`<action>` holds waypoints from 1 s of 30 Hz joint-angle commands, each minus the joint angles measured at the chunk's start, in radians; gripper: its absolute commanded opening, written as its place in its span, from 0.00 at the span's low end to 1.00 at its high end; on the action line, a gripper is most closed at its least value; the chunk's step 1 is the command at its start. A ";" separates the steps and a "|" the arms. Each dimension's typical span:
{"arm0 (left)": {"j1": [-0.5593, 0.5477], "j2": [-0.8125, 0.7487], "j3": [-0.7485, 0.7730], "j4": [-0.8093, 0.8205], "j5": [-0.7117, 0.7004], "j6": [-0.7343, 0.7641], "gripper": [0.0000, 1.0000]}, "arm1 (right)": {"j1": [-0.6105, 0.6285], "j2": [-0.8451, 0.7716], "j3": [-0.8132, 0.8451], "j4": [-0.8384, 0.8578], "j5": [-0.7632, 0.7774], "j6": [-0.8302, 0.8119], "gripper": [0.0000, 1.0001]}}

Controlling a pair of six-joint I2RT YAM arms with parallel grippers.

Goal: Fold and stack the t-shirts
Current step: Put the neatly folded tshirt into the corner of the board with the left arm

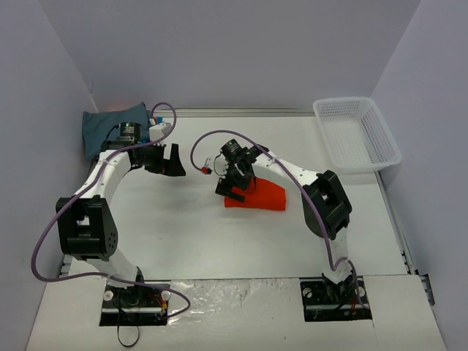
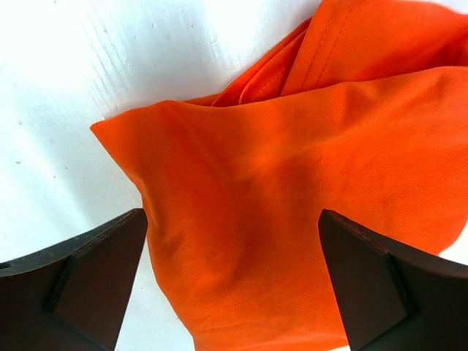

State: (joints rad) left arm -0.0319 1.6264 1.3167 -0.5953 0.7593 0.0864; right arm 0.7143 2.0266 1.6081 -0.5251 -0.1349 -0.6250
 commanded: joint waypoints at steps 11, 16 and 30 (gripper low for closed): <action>0.072 -0.033 0.007 0.034 0.031 -0.053 0.94 | 0.008 -0.037 -0.013 -0.067 -0.032 0.011 0.99; 0.075 -0.043 0.003 0.035 0.022 -0.048 0.94 | 0.046 -0.055 -0.004 -0.098 -0.065 -0.001 0.96; 0.078 -0.062 -0.022 0.051 0.018 -0.059 0.94 | 0.105 0.089 0.030 -0.096 -0.019 0.010 0.67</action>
State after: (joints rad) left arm 0.0444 1.6226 1.2995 -0.5602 0.7681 0.0410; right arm 0.8188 2.0922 1.6081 -0.5800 -0.1734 -0.6262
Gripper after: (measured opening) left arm 0.945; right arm 0.683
